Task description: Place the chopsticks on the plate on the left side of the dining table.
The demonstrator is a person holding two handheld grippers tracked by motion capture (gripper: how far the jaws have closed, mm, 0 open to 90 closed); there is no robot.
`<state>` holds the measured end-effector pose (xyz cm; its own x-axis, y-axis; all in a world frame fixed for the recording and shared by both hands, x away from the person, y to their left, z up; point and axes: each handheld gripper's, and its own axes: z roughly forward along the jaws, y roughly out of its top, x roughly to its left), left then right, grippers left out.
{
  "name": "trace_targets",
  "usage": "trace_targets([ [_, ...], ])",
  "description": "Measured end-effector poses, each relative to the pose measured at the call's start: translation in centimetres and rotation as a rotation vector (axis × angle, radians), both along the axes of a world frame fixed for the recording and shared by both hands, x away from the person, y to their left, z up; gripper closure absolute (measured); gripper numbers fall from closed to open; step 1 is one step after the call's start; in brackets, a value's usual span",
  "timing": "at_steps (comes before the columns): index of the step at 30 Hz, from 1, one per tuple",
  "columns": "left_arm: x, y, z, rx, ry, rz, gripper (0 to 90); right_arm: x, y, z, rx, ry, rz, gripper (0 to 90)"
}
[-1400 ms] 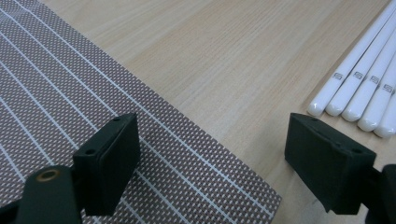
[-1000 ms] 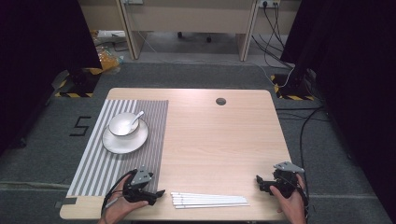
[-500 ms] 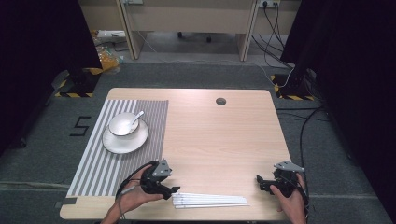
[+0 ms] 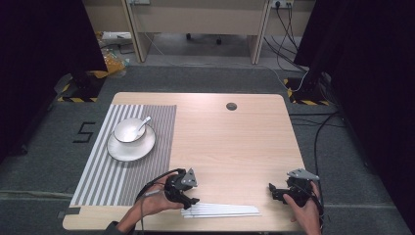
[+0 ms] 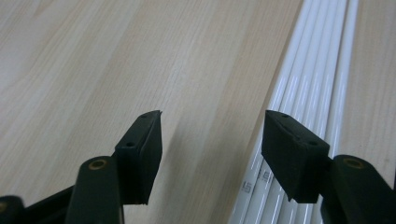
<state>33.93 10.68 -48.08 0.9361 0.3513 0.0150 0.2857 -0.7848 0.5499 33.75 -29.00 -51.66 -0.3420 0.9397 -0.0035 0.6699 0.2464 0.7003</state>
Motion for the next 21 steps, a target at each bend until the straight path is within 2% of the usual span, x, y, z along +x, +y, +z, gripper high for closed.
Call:
trace_targets([
  [9, 0.1, -1.6, -0.2, 0.045, 0.023, -0.048, 41.2, 0.0, 0.0, 0.0, 0.000, 0.002, 0.000, 0.5],
  [16, 0.3, -2.1, -0.3, 0.062, 0.028, -0.055, 43.1, 0.0, -0.1, 0.0, 0.000, 0.001, 0.003, 0.5],
  [21, 0.7, -2.3, -0.5, 0.075, 0.030, -0.056, 48.1, 0.1, -0.1, 0.0, 0.000, 0.000, 0.005, 0.5],
])
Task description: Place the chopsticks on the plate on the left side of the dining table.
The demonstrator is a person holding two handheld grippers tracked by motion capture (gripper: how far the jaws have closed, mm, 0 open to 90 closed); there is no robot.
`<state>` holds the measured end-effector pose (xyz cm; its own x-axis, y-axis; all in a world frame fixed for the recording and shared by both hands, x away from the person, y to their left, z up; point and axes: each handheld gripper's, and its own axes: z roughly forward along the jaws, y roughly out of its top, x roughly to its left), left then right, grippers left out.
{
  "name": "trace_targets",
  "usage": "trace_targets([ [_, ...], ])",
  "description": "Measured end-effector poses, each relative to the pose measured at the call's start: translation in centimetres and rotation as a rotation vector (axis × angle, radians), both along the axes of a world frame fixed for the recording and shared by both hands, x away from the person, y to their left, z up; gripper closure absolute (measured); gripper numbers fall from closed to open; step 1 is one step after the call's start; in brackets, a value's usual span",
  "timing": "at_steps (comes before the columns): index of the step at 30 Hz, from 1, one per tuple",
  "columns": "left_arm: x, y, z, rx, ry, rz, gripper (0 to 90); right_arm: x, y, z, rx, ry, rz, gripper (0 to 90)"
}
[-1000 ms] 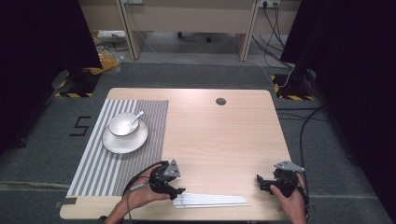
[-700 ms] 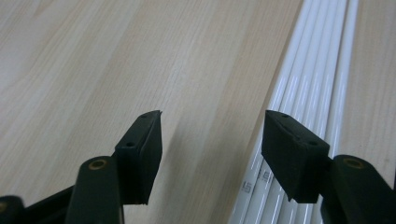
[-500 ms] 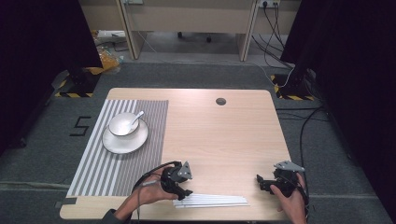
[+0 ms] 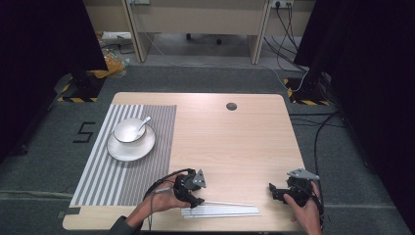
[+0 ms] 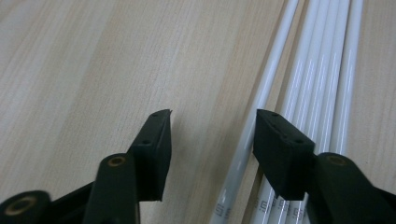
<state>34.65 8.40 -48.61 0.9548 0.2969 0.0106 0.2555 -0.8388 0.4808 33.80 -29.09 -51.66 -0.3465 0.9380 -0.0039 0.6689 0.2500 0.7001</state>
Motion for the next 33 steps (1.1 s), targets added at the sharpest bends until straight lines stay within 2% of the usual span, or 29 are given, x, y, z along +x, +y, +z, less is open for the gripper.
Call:
trace_targets([
  [6, 0.2, -0.2, -0.1, 0.002, 0.008, -0.024, 63.3, 0.0, 0.0, 0.0, 0.000, 0.001, 0.000, 0.5],
  [10, 0.1, -0.4, 0.0, 0.016, 0.014, -0.053, 70.4, 0.0, 0.0, 0.0, 0.000, 0.001, 0.001, 0.5],
  [17, 0.2, -0.2, 0.1, 0.022, 0.026, -0.059, 79.9, 0.0, 0.0, 0.0, 0.000, 0.002, 0.001, 0.5],
  [27, 0.7, 1.2, 0.1, 0.011, 0.069, 0.006, 83.6, 0.0, 0.0, 0.0, -0.001, 0.001, 0.003, 0.5],
  [33, 0.8, 1.8, 0.1, 0.012, 0.073, 0.035, 83.6, 0.0, -0.1, 0.0, -0.001, 0.001, 0.003, 0.5],
])
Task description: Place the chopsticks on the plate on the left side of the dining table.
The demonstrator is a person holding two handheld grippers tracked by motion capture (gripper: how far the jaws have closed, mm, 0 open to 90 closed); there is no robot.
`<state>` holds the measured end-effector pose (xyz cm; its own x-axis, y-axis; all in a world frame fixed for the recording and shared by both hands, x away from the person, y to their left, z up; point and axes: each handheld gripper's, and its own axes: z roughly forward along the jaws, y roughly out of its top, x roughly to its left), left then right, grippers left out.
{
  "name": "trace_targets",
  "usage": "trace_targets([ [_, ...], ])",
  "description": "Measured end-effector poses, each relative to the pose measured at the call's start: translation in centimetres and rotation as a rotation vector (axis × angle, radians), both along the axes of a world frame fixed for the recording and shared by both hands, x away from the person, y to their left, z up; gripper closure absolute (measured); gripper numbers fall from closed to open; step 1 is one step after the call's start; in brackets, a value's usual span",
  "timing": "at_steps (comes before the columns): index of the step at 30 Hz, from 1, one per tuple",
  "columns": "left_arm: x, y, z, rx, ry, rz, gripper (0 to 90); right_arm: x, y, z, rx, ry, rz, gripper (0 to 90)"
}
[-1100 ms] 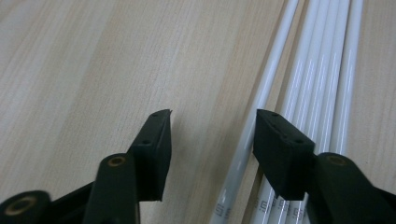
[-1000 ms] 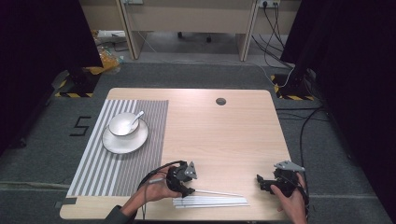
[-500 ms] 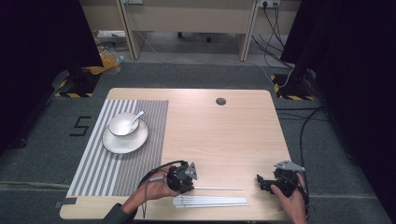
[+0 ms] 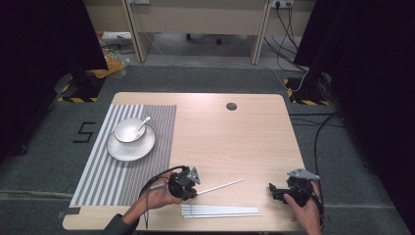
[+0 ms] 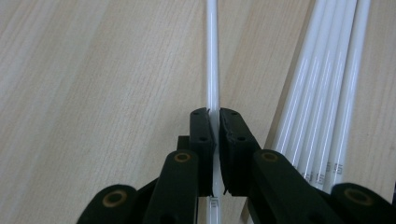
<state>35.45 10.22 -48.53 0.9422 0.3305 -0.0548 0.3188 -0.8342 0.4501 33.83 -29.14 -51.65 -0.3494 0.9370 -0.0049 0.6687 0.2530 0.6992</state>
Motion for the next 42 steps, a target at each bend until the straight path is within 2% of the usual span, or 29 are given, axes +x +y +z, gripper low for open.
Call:
trace_targets([
  [3, 0.1, -0.1, 0.1, 0.018, 0.016, 0.004, 79.3, 0.0, 0.0, 0.0, 0.000, 0.000, 0.000, 0.5],
  [6, 0.2, -0.4, 0.2, 0.038, 0.013, 0.005, 74.0, 0.0, 0.0, 0.0, 0.000, 0.000, 0.000, 0.5],
  [12, 0.9, -1.4, 0.4, 0.071, 0.024, -0.004, 73.1, 0.0, 0.0, 0.0, -0.001, 0.000, 0.001, 0.5],
  [18, 1.2, -2.6, 0.8, 0.160, 0.049, -0.018, 74.5, 0.0, 0.0, 0.0, -0.002, -0.001, 0.002, 0.5],
  [19, 1.2, -3.1, 0.9, 0.184, 0.064, -0.020, 75.3, 0.0, 0.0, 0.0, -0.002, -0.001, 0.002, 0.5],
  [20, 1.2, -3.1, 0.9, 0.184, 0.064, -0.020, 75.4, 0.0, 0.0, 0.0, -0.002, -0.001, 0.002, 0.5],
  [21, 1.2, -3.5, 1.0, 0.214, 0.073, -0.015, 75.7, 0.0, 0.0, 0.0, -0.002, -0.001, 0.002, 0.5],
  [22, 1.2, -3.5, 1.0, 0.214, 0.073, -0.015, 76.4, 0.0, 0.0, 0.0, -0.002, -0.001, 0.002, 0.5],
  [23, 1.2, -3.8, 1.0, 0.236, 0.068, -0.001, 76.7, 0.0, 0.0, 0.0, -0.002, -0.001, 0.002, 0.5],
  [25, 1.3, -4.0, 1.0, 0.251, 0.071, 0.009, 78.1, 0.0, 0.0, 0.0, -0.002, -0.001, 0.002, 0.5],
  [29, 1.2, -4.2, 1.1, 0.266, 0.064, 0.023, 80.9, 0.0, 0.0, 0.0, -0.002, -0.001, 0.002, 0.5],
  [36, 1.0, -4.2, 1.0, 0.265, 0.059, 0.036, 82.9, 0.0, 0.0, 0.0, -0.002, 0.000, 0.000, 0.5],
  [40, 1.2, -4.4, 1.1, 0.269, 0.092, 0.037, 78.2, 0.0, 0.0, 0.0, -0.002, -0.001, 0.002, 0.4],
  [42, 1.1, -4.6, 1.1, 0.280, 0.088, 0.032, 74.5, 0.0, 0.0, 0.0, -0.002, -0.001, 0.002, 0.5],
])
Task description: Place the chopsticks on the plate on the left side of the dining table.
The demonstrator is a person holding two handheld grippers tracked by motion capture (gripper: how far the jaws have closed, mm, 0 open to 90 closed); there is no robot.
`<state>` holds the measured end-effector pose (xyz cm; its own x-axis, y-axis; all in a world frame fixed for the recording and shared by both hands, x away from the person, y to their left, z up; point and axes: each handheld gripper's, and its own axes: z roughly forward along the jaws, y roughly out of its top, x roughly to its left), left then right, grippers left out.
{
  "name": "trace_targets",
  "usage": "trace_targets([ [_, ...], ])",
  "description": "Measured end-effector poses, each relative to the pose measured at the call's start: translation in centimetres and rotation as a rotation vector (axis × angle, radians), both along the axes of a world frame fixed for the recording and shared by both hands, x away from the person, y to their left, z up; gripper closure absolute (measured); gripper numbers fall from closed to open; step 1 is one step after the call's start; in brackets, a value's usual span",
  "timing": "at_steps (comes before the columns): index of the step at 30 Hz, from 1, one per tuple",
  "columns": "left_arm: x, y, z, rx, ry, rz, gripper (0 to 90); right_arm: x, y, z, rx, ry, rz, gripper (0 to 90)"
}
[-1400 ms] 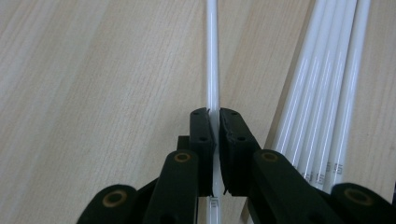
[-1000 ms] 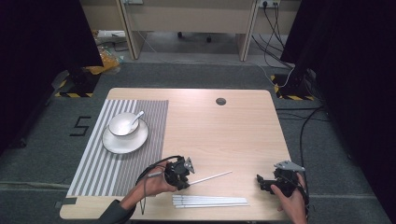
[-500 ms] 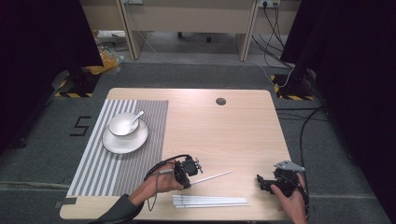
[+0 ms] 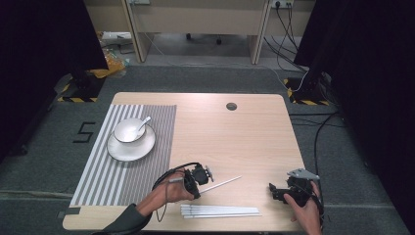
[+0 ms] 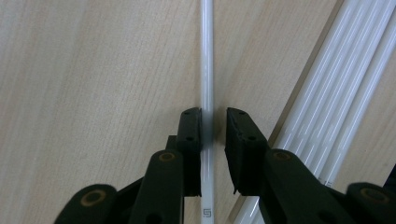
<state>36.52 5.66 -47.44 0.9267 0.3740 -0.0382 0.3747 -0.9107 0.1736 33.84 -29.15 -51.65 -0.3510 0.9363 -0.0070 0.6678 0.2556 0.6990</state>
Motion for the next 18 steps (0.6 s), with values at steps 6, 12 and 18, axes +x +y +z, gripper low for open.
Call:
trace_targets([
  [6, 0.2, -0.2, 0.0, 0.006, -0.014, -0.004, 71.5, 0.0, 0.0, 0.0, 0.000, 0.000, 0.001, 0.4],
  [12, 0.5, -0.5, 0.0, -0.007, -0.028, -0.009, 67.7, 0.0, 0.0, 0.0, 0.000, 0.000, 0.000, 0.4],
  [18, 0.9, -1.3, 0.0, 0.011, -0.012, -0.011, 71.4, 0.0, 0.0, 0.0, 0.000, 0.000, 0.001, 0.4],
])
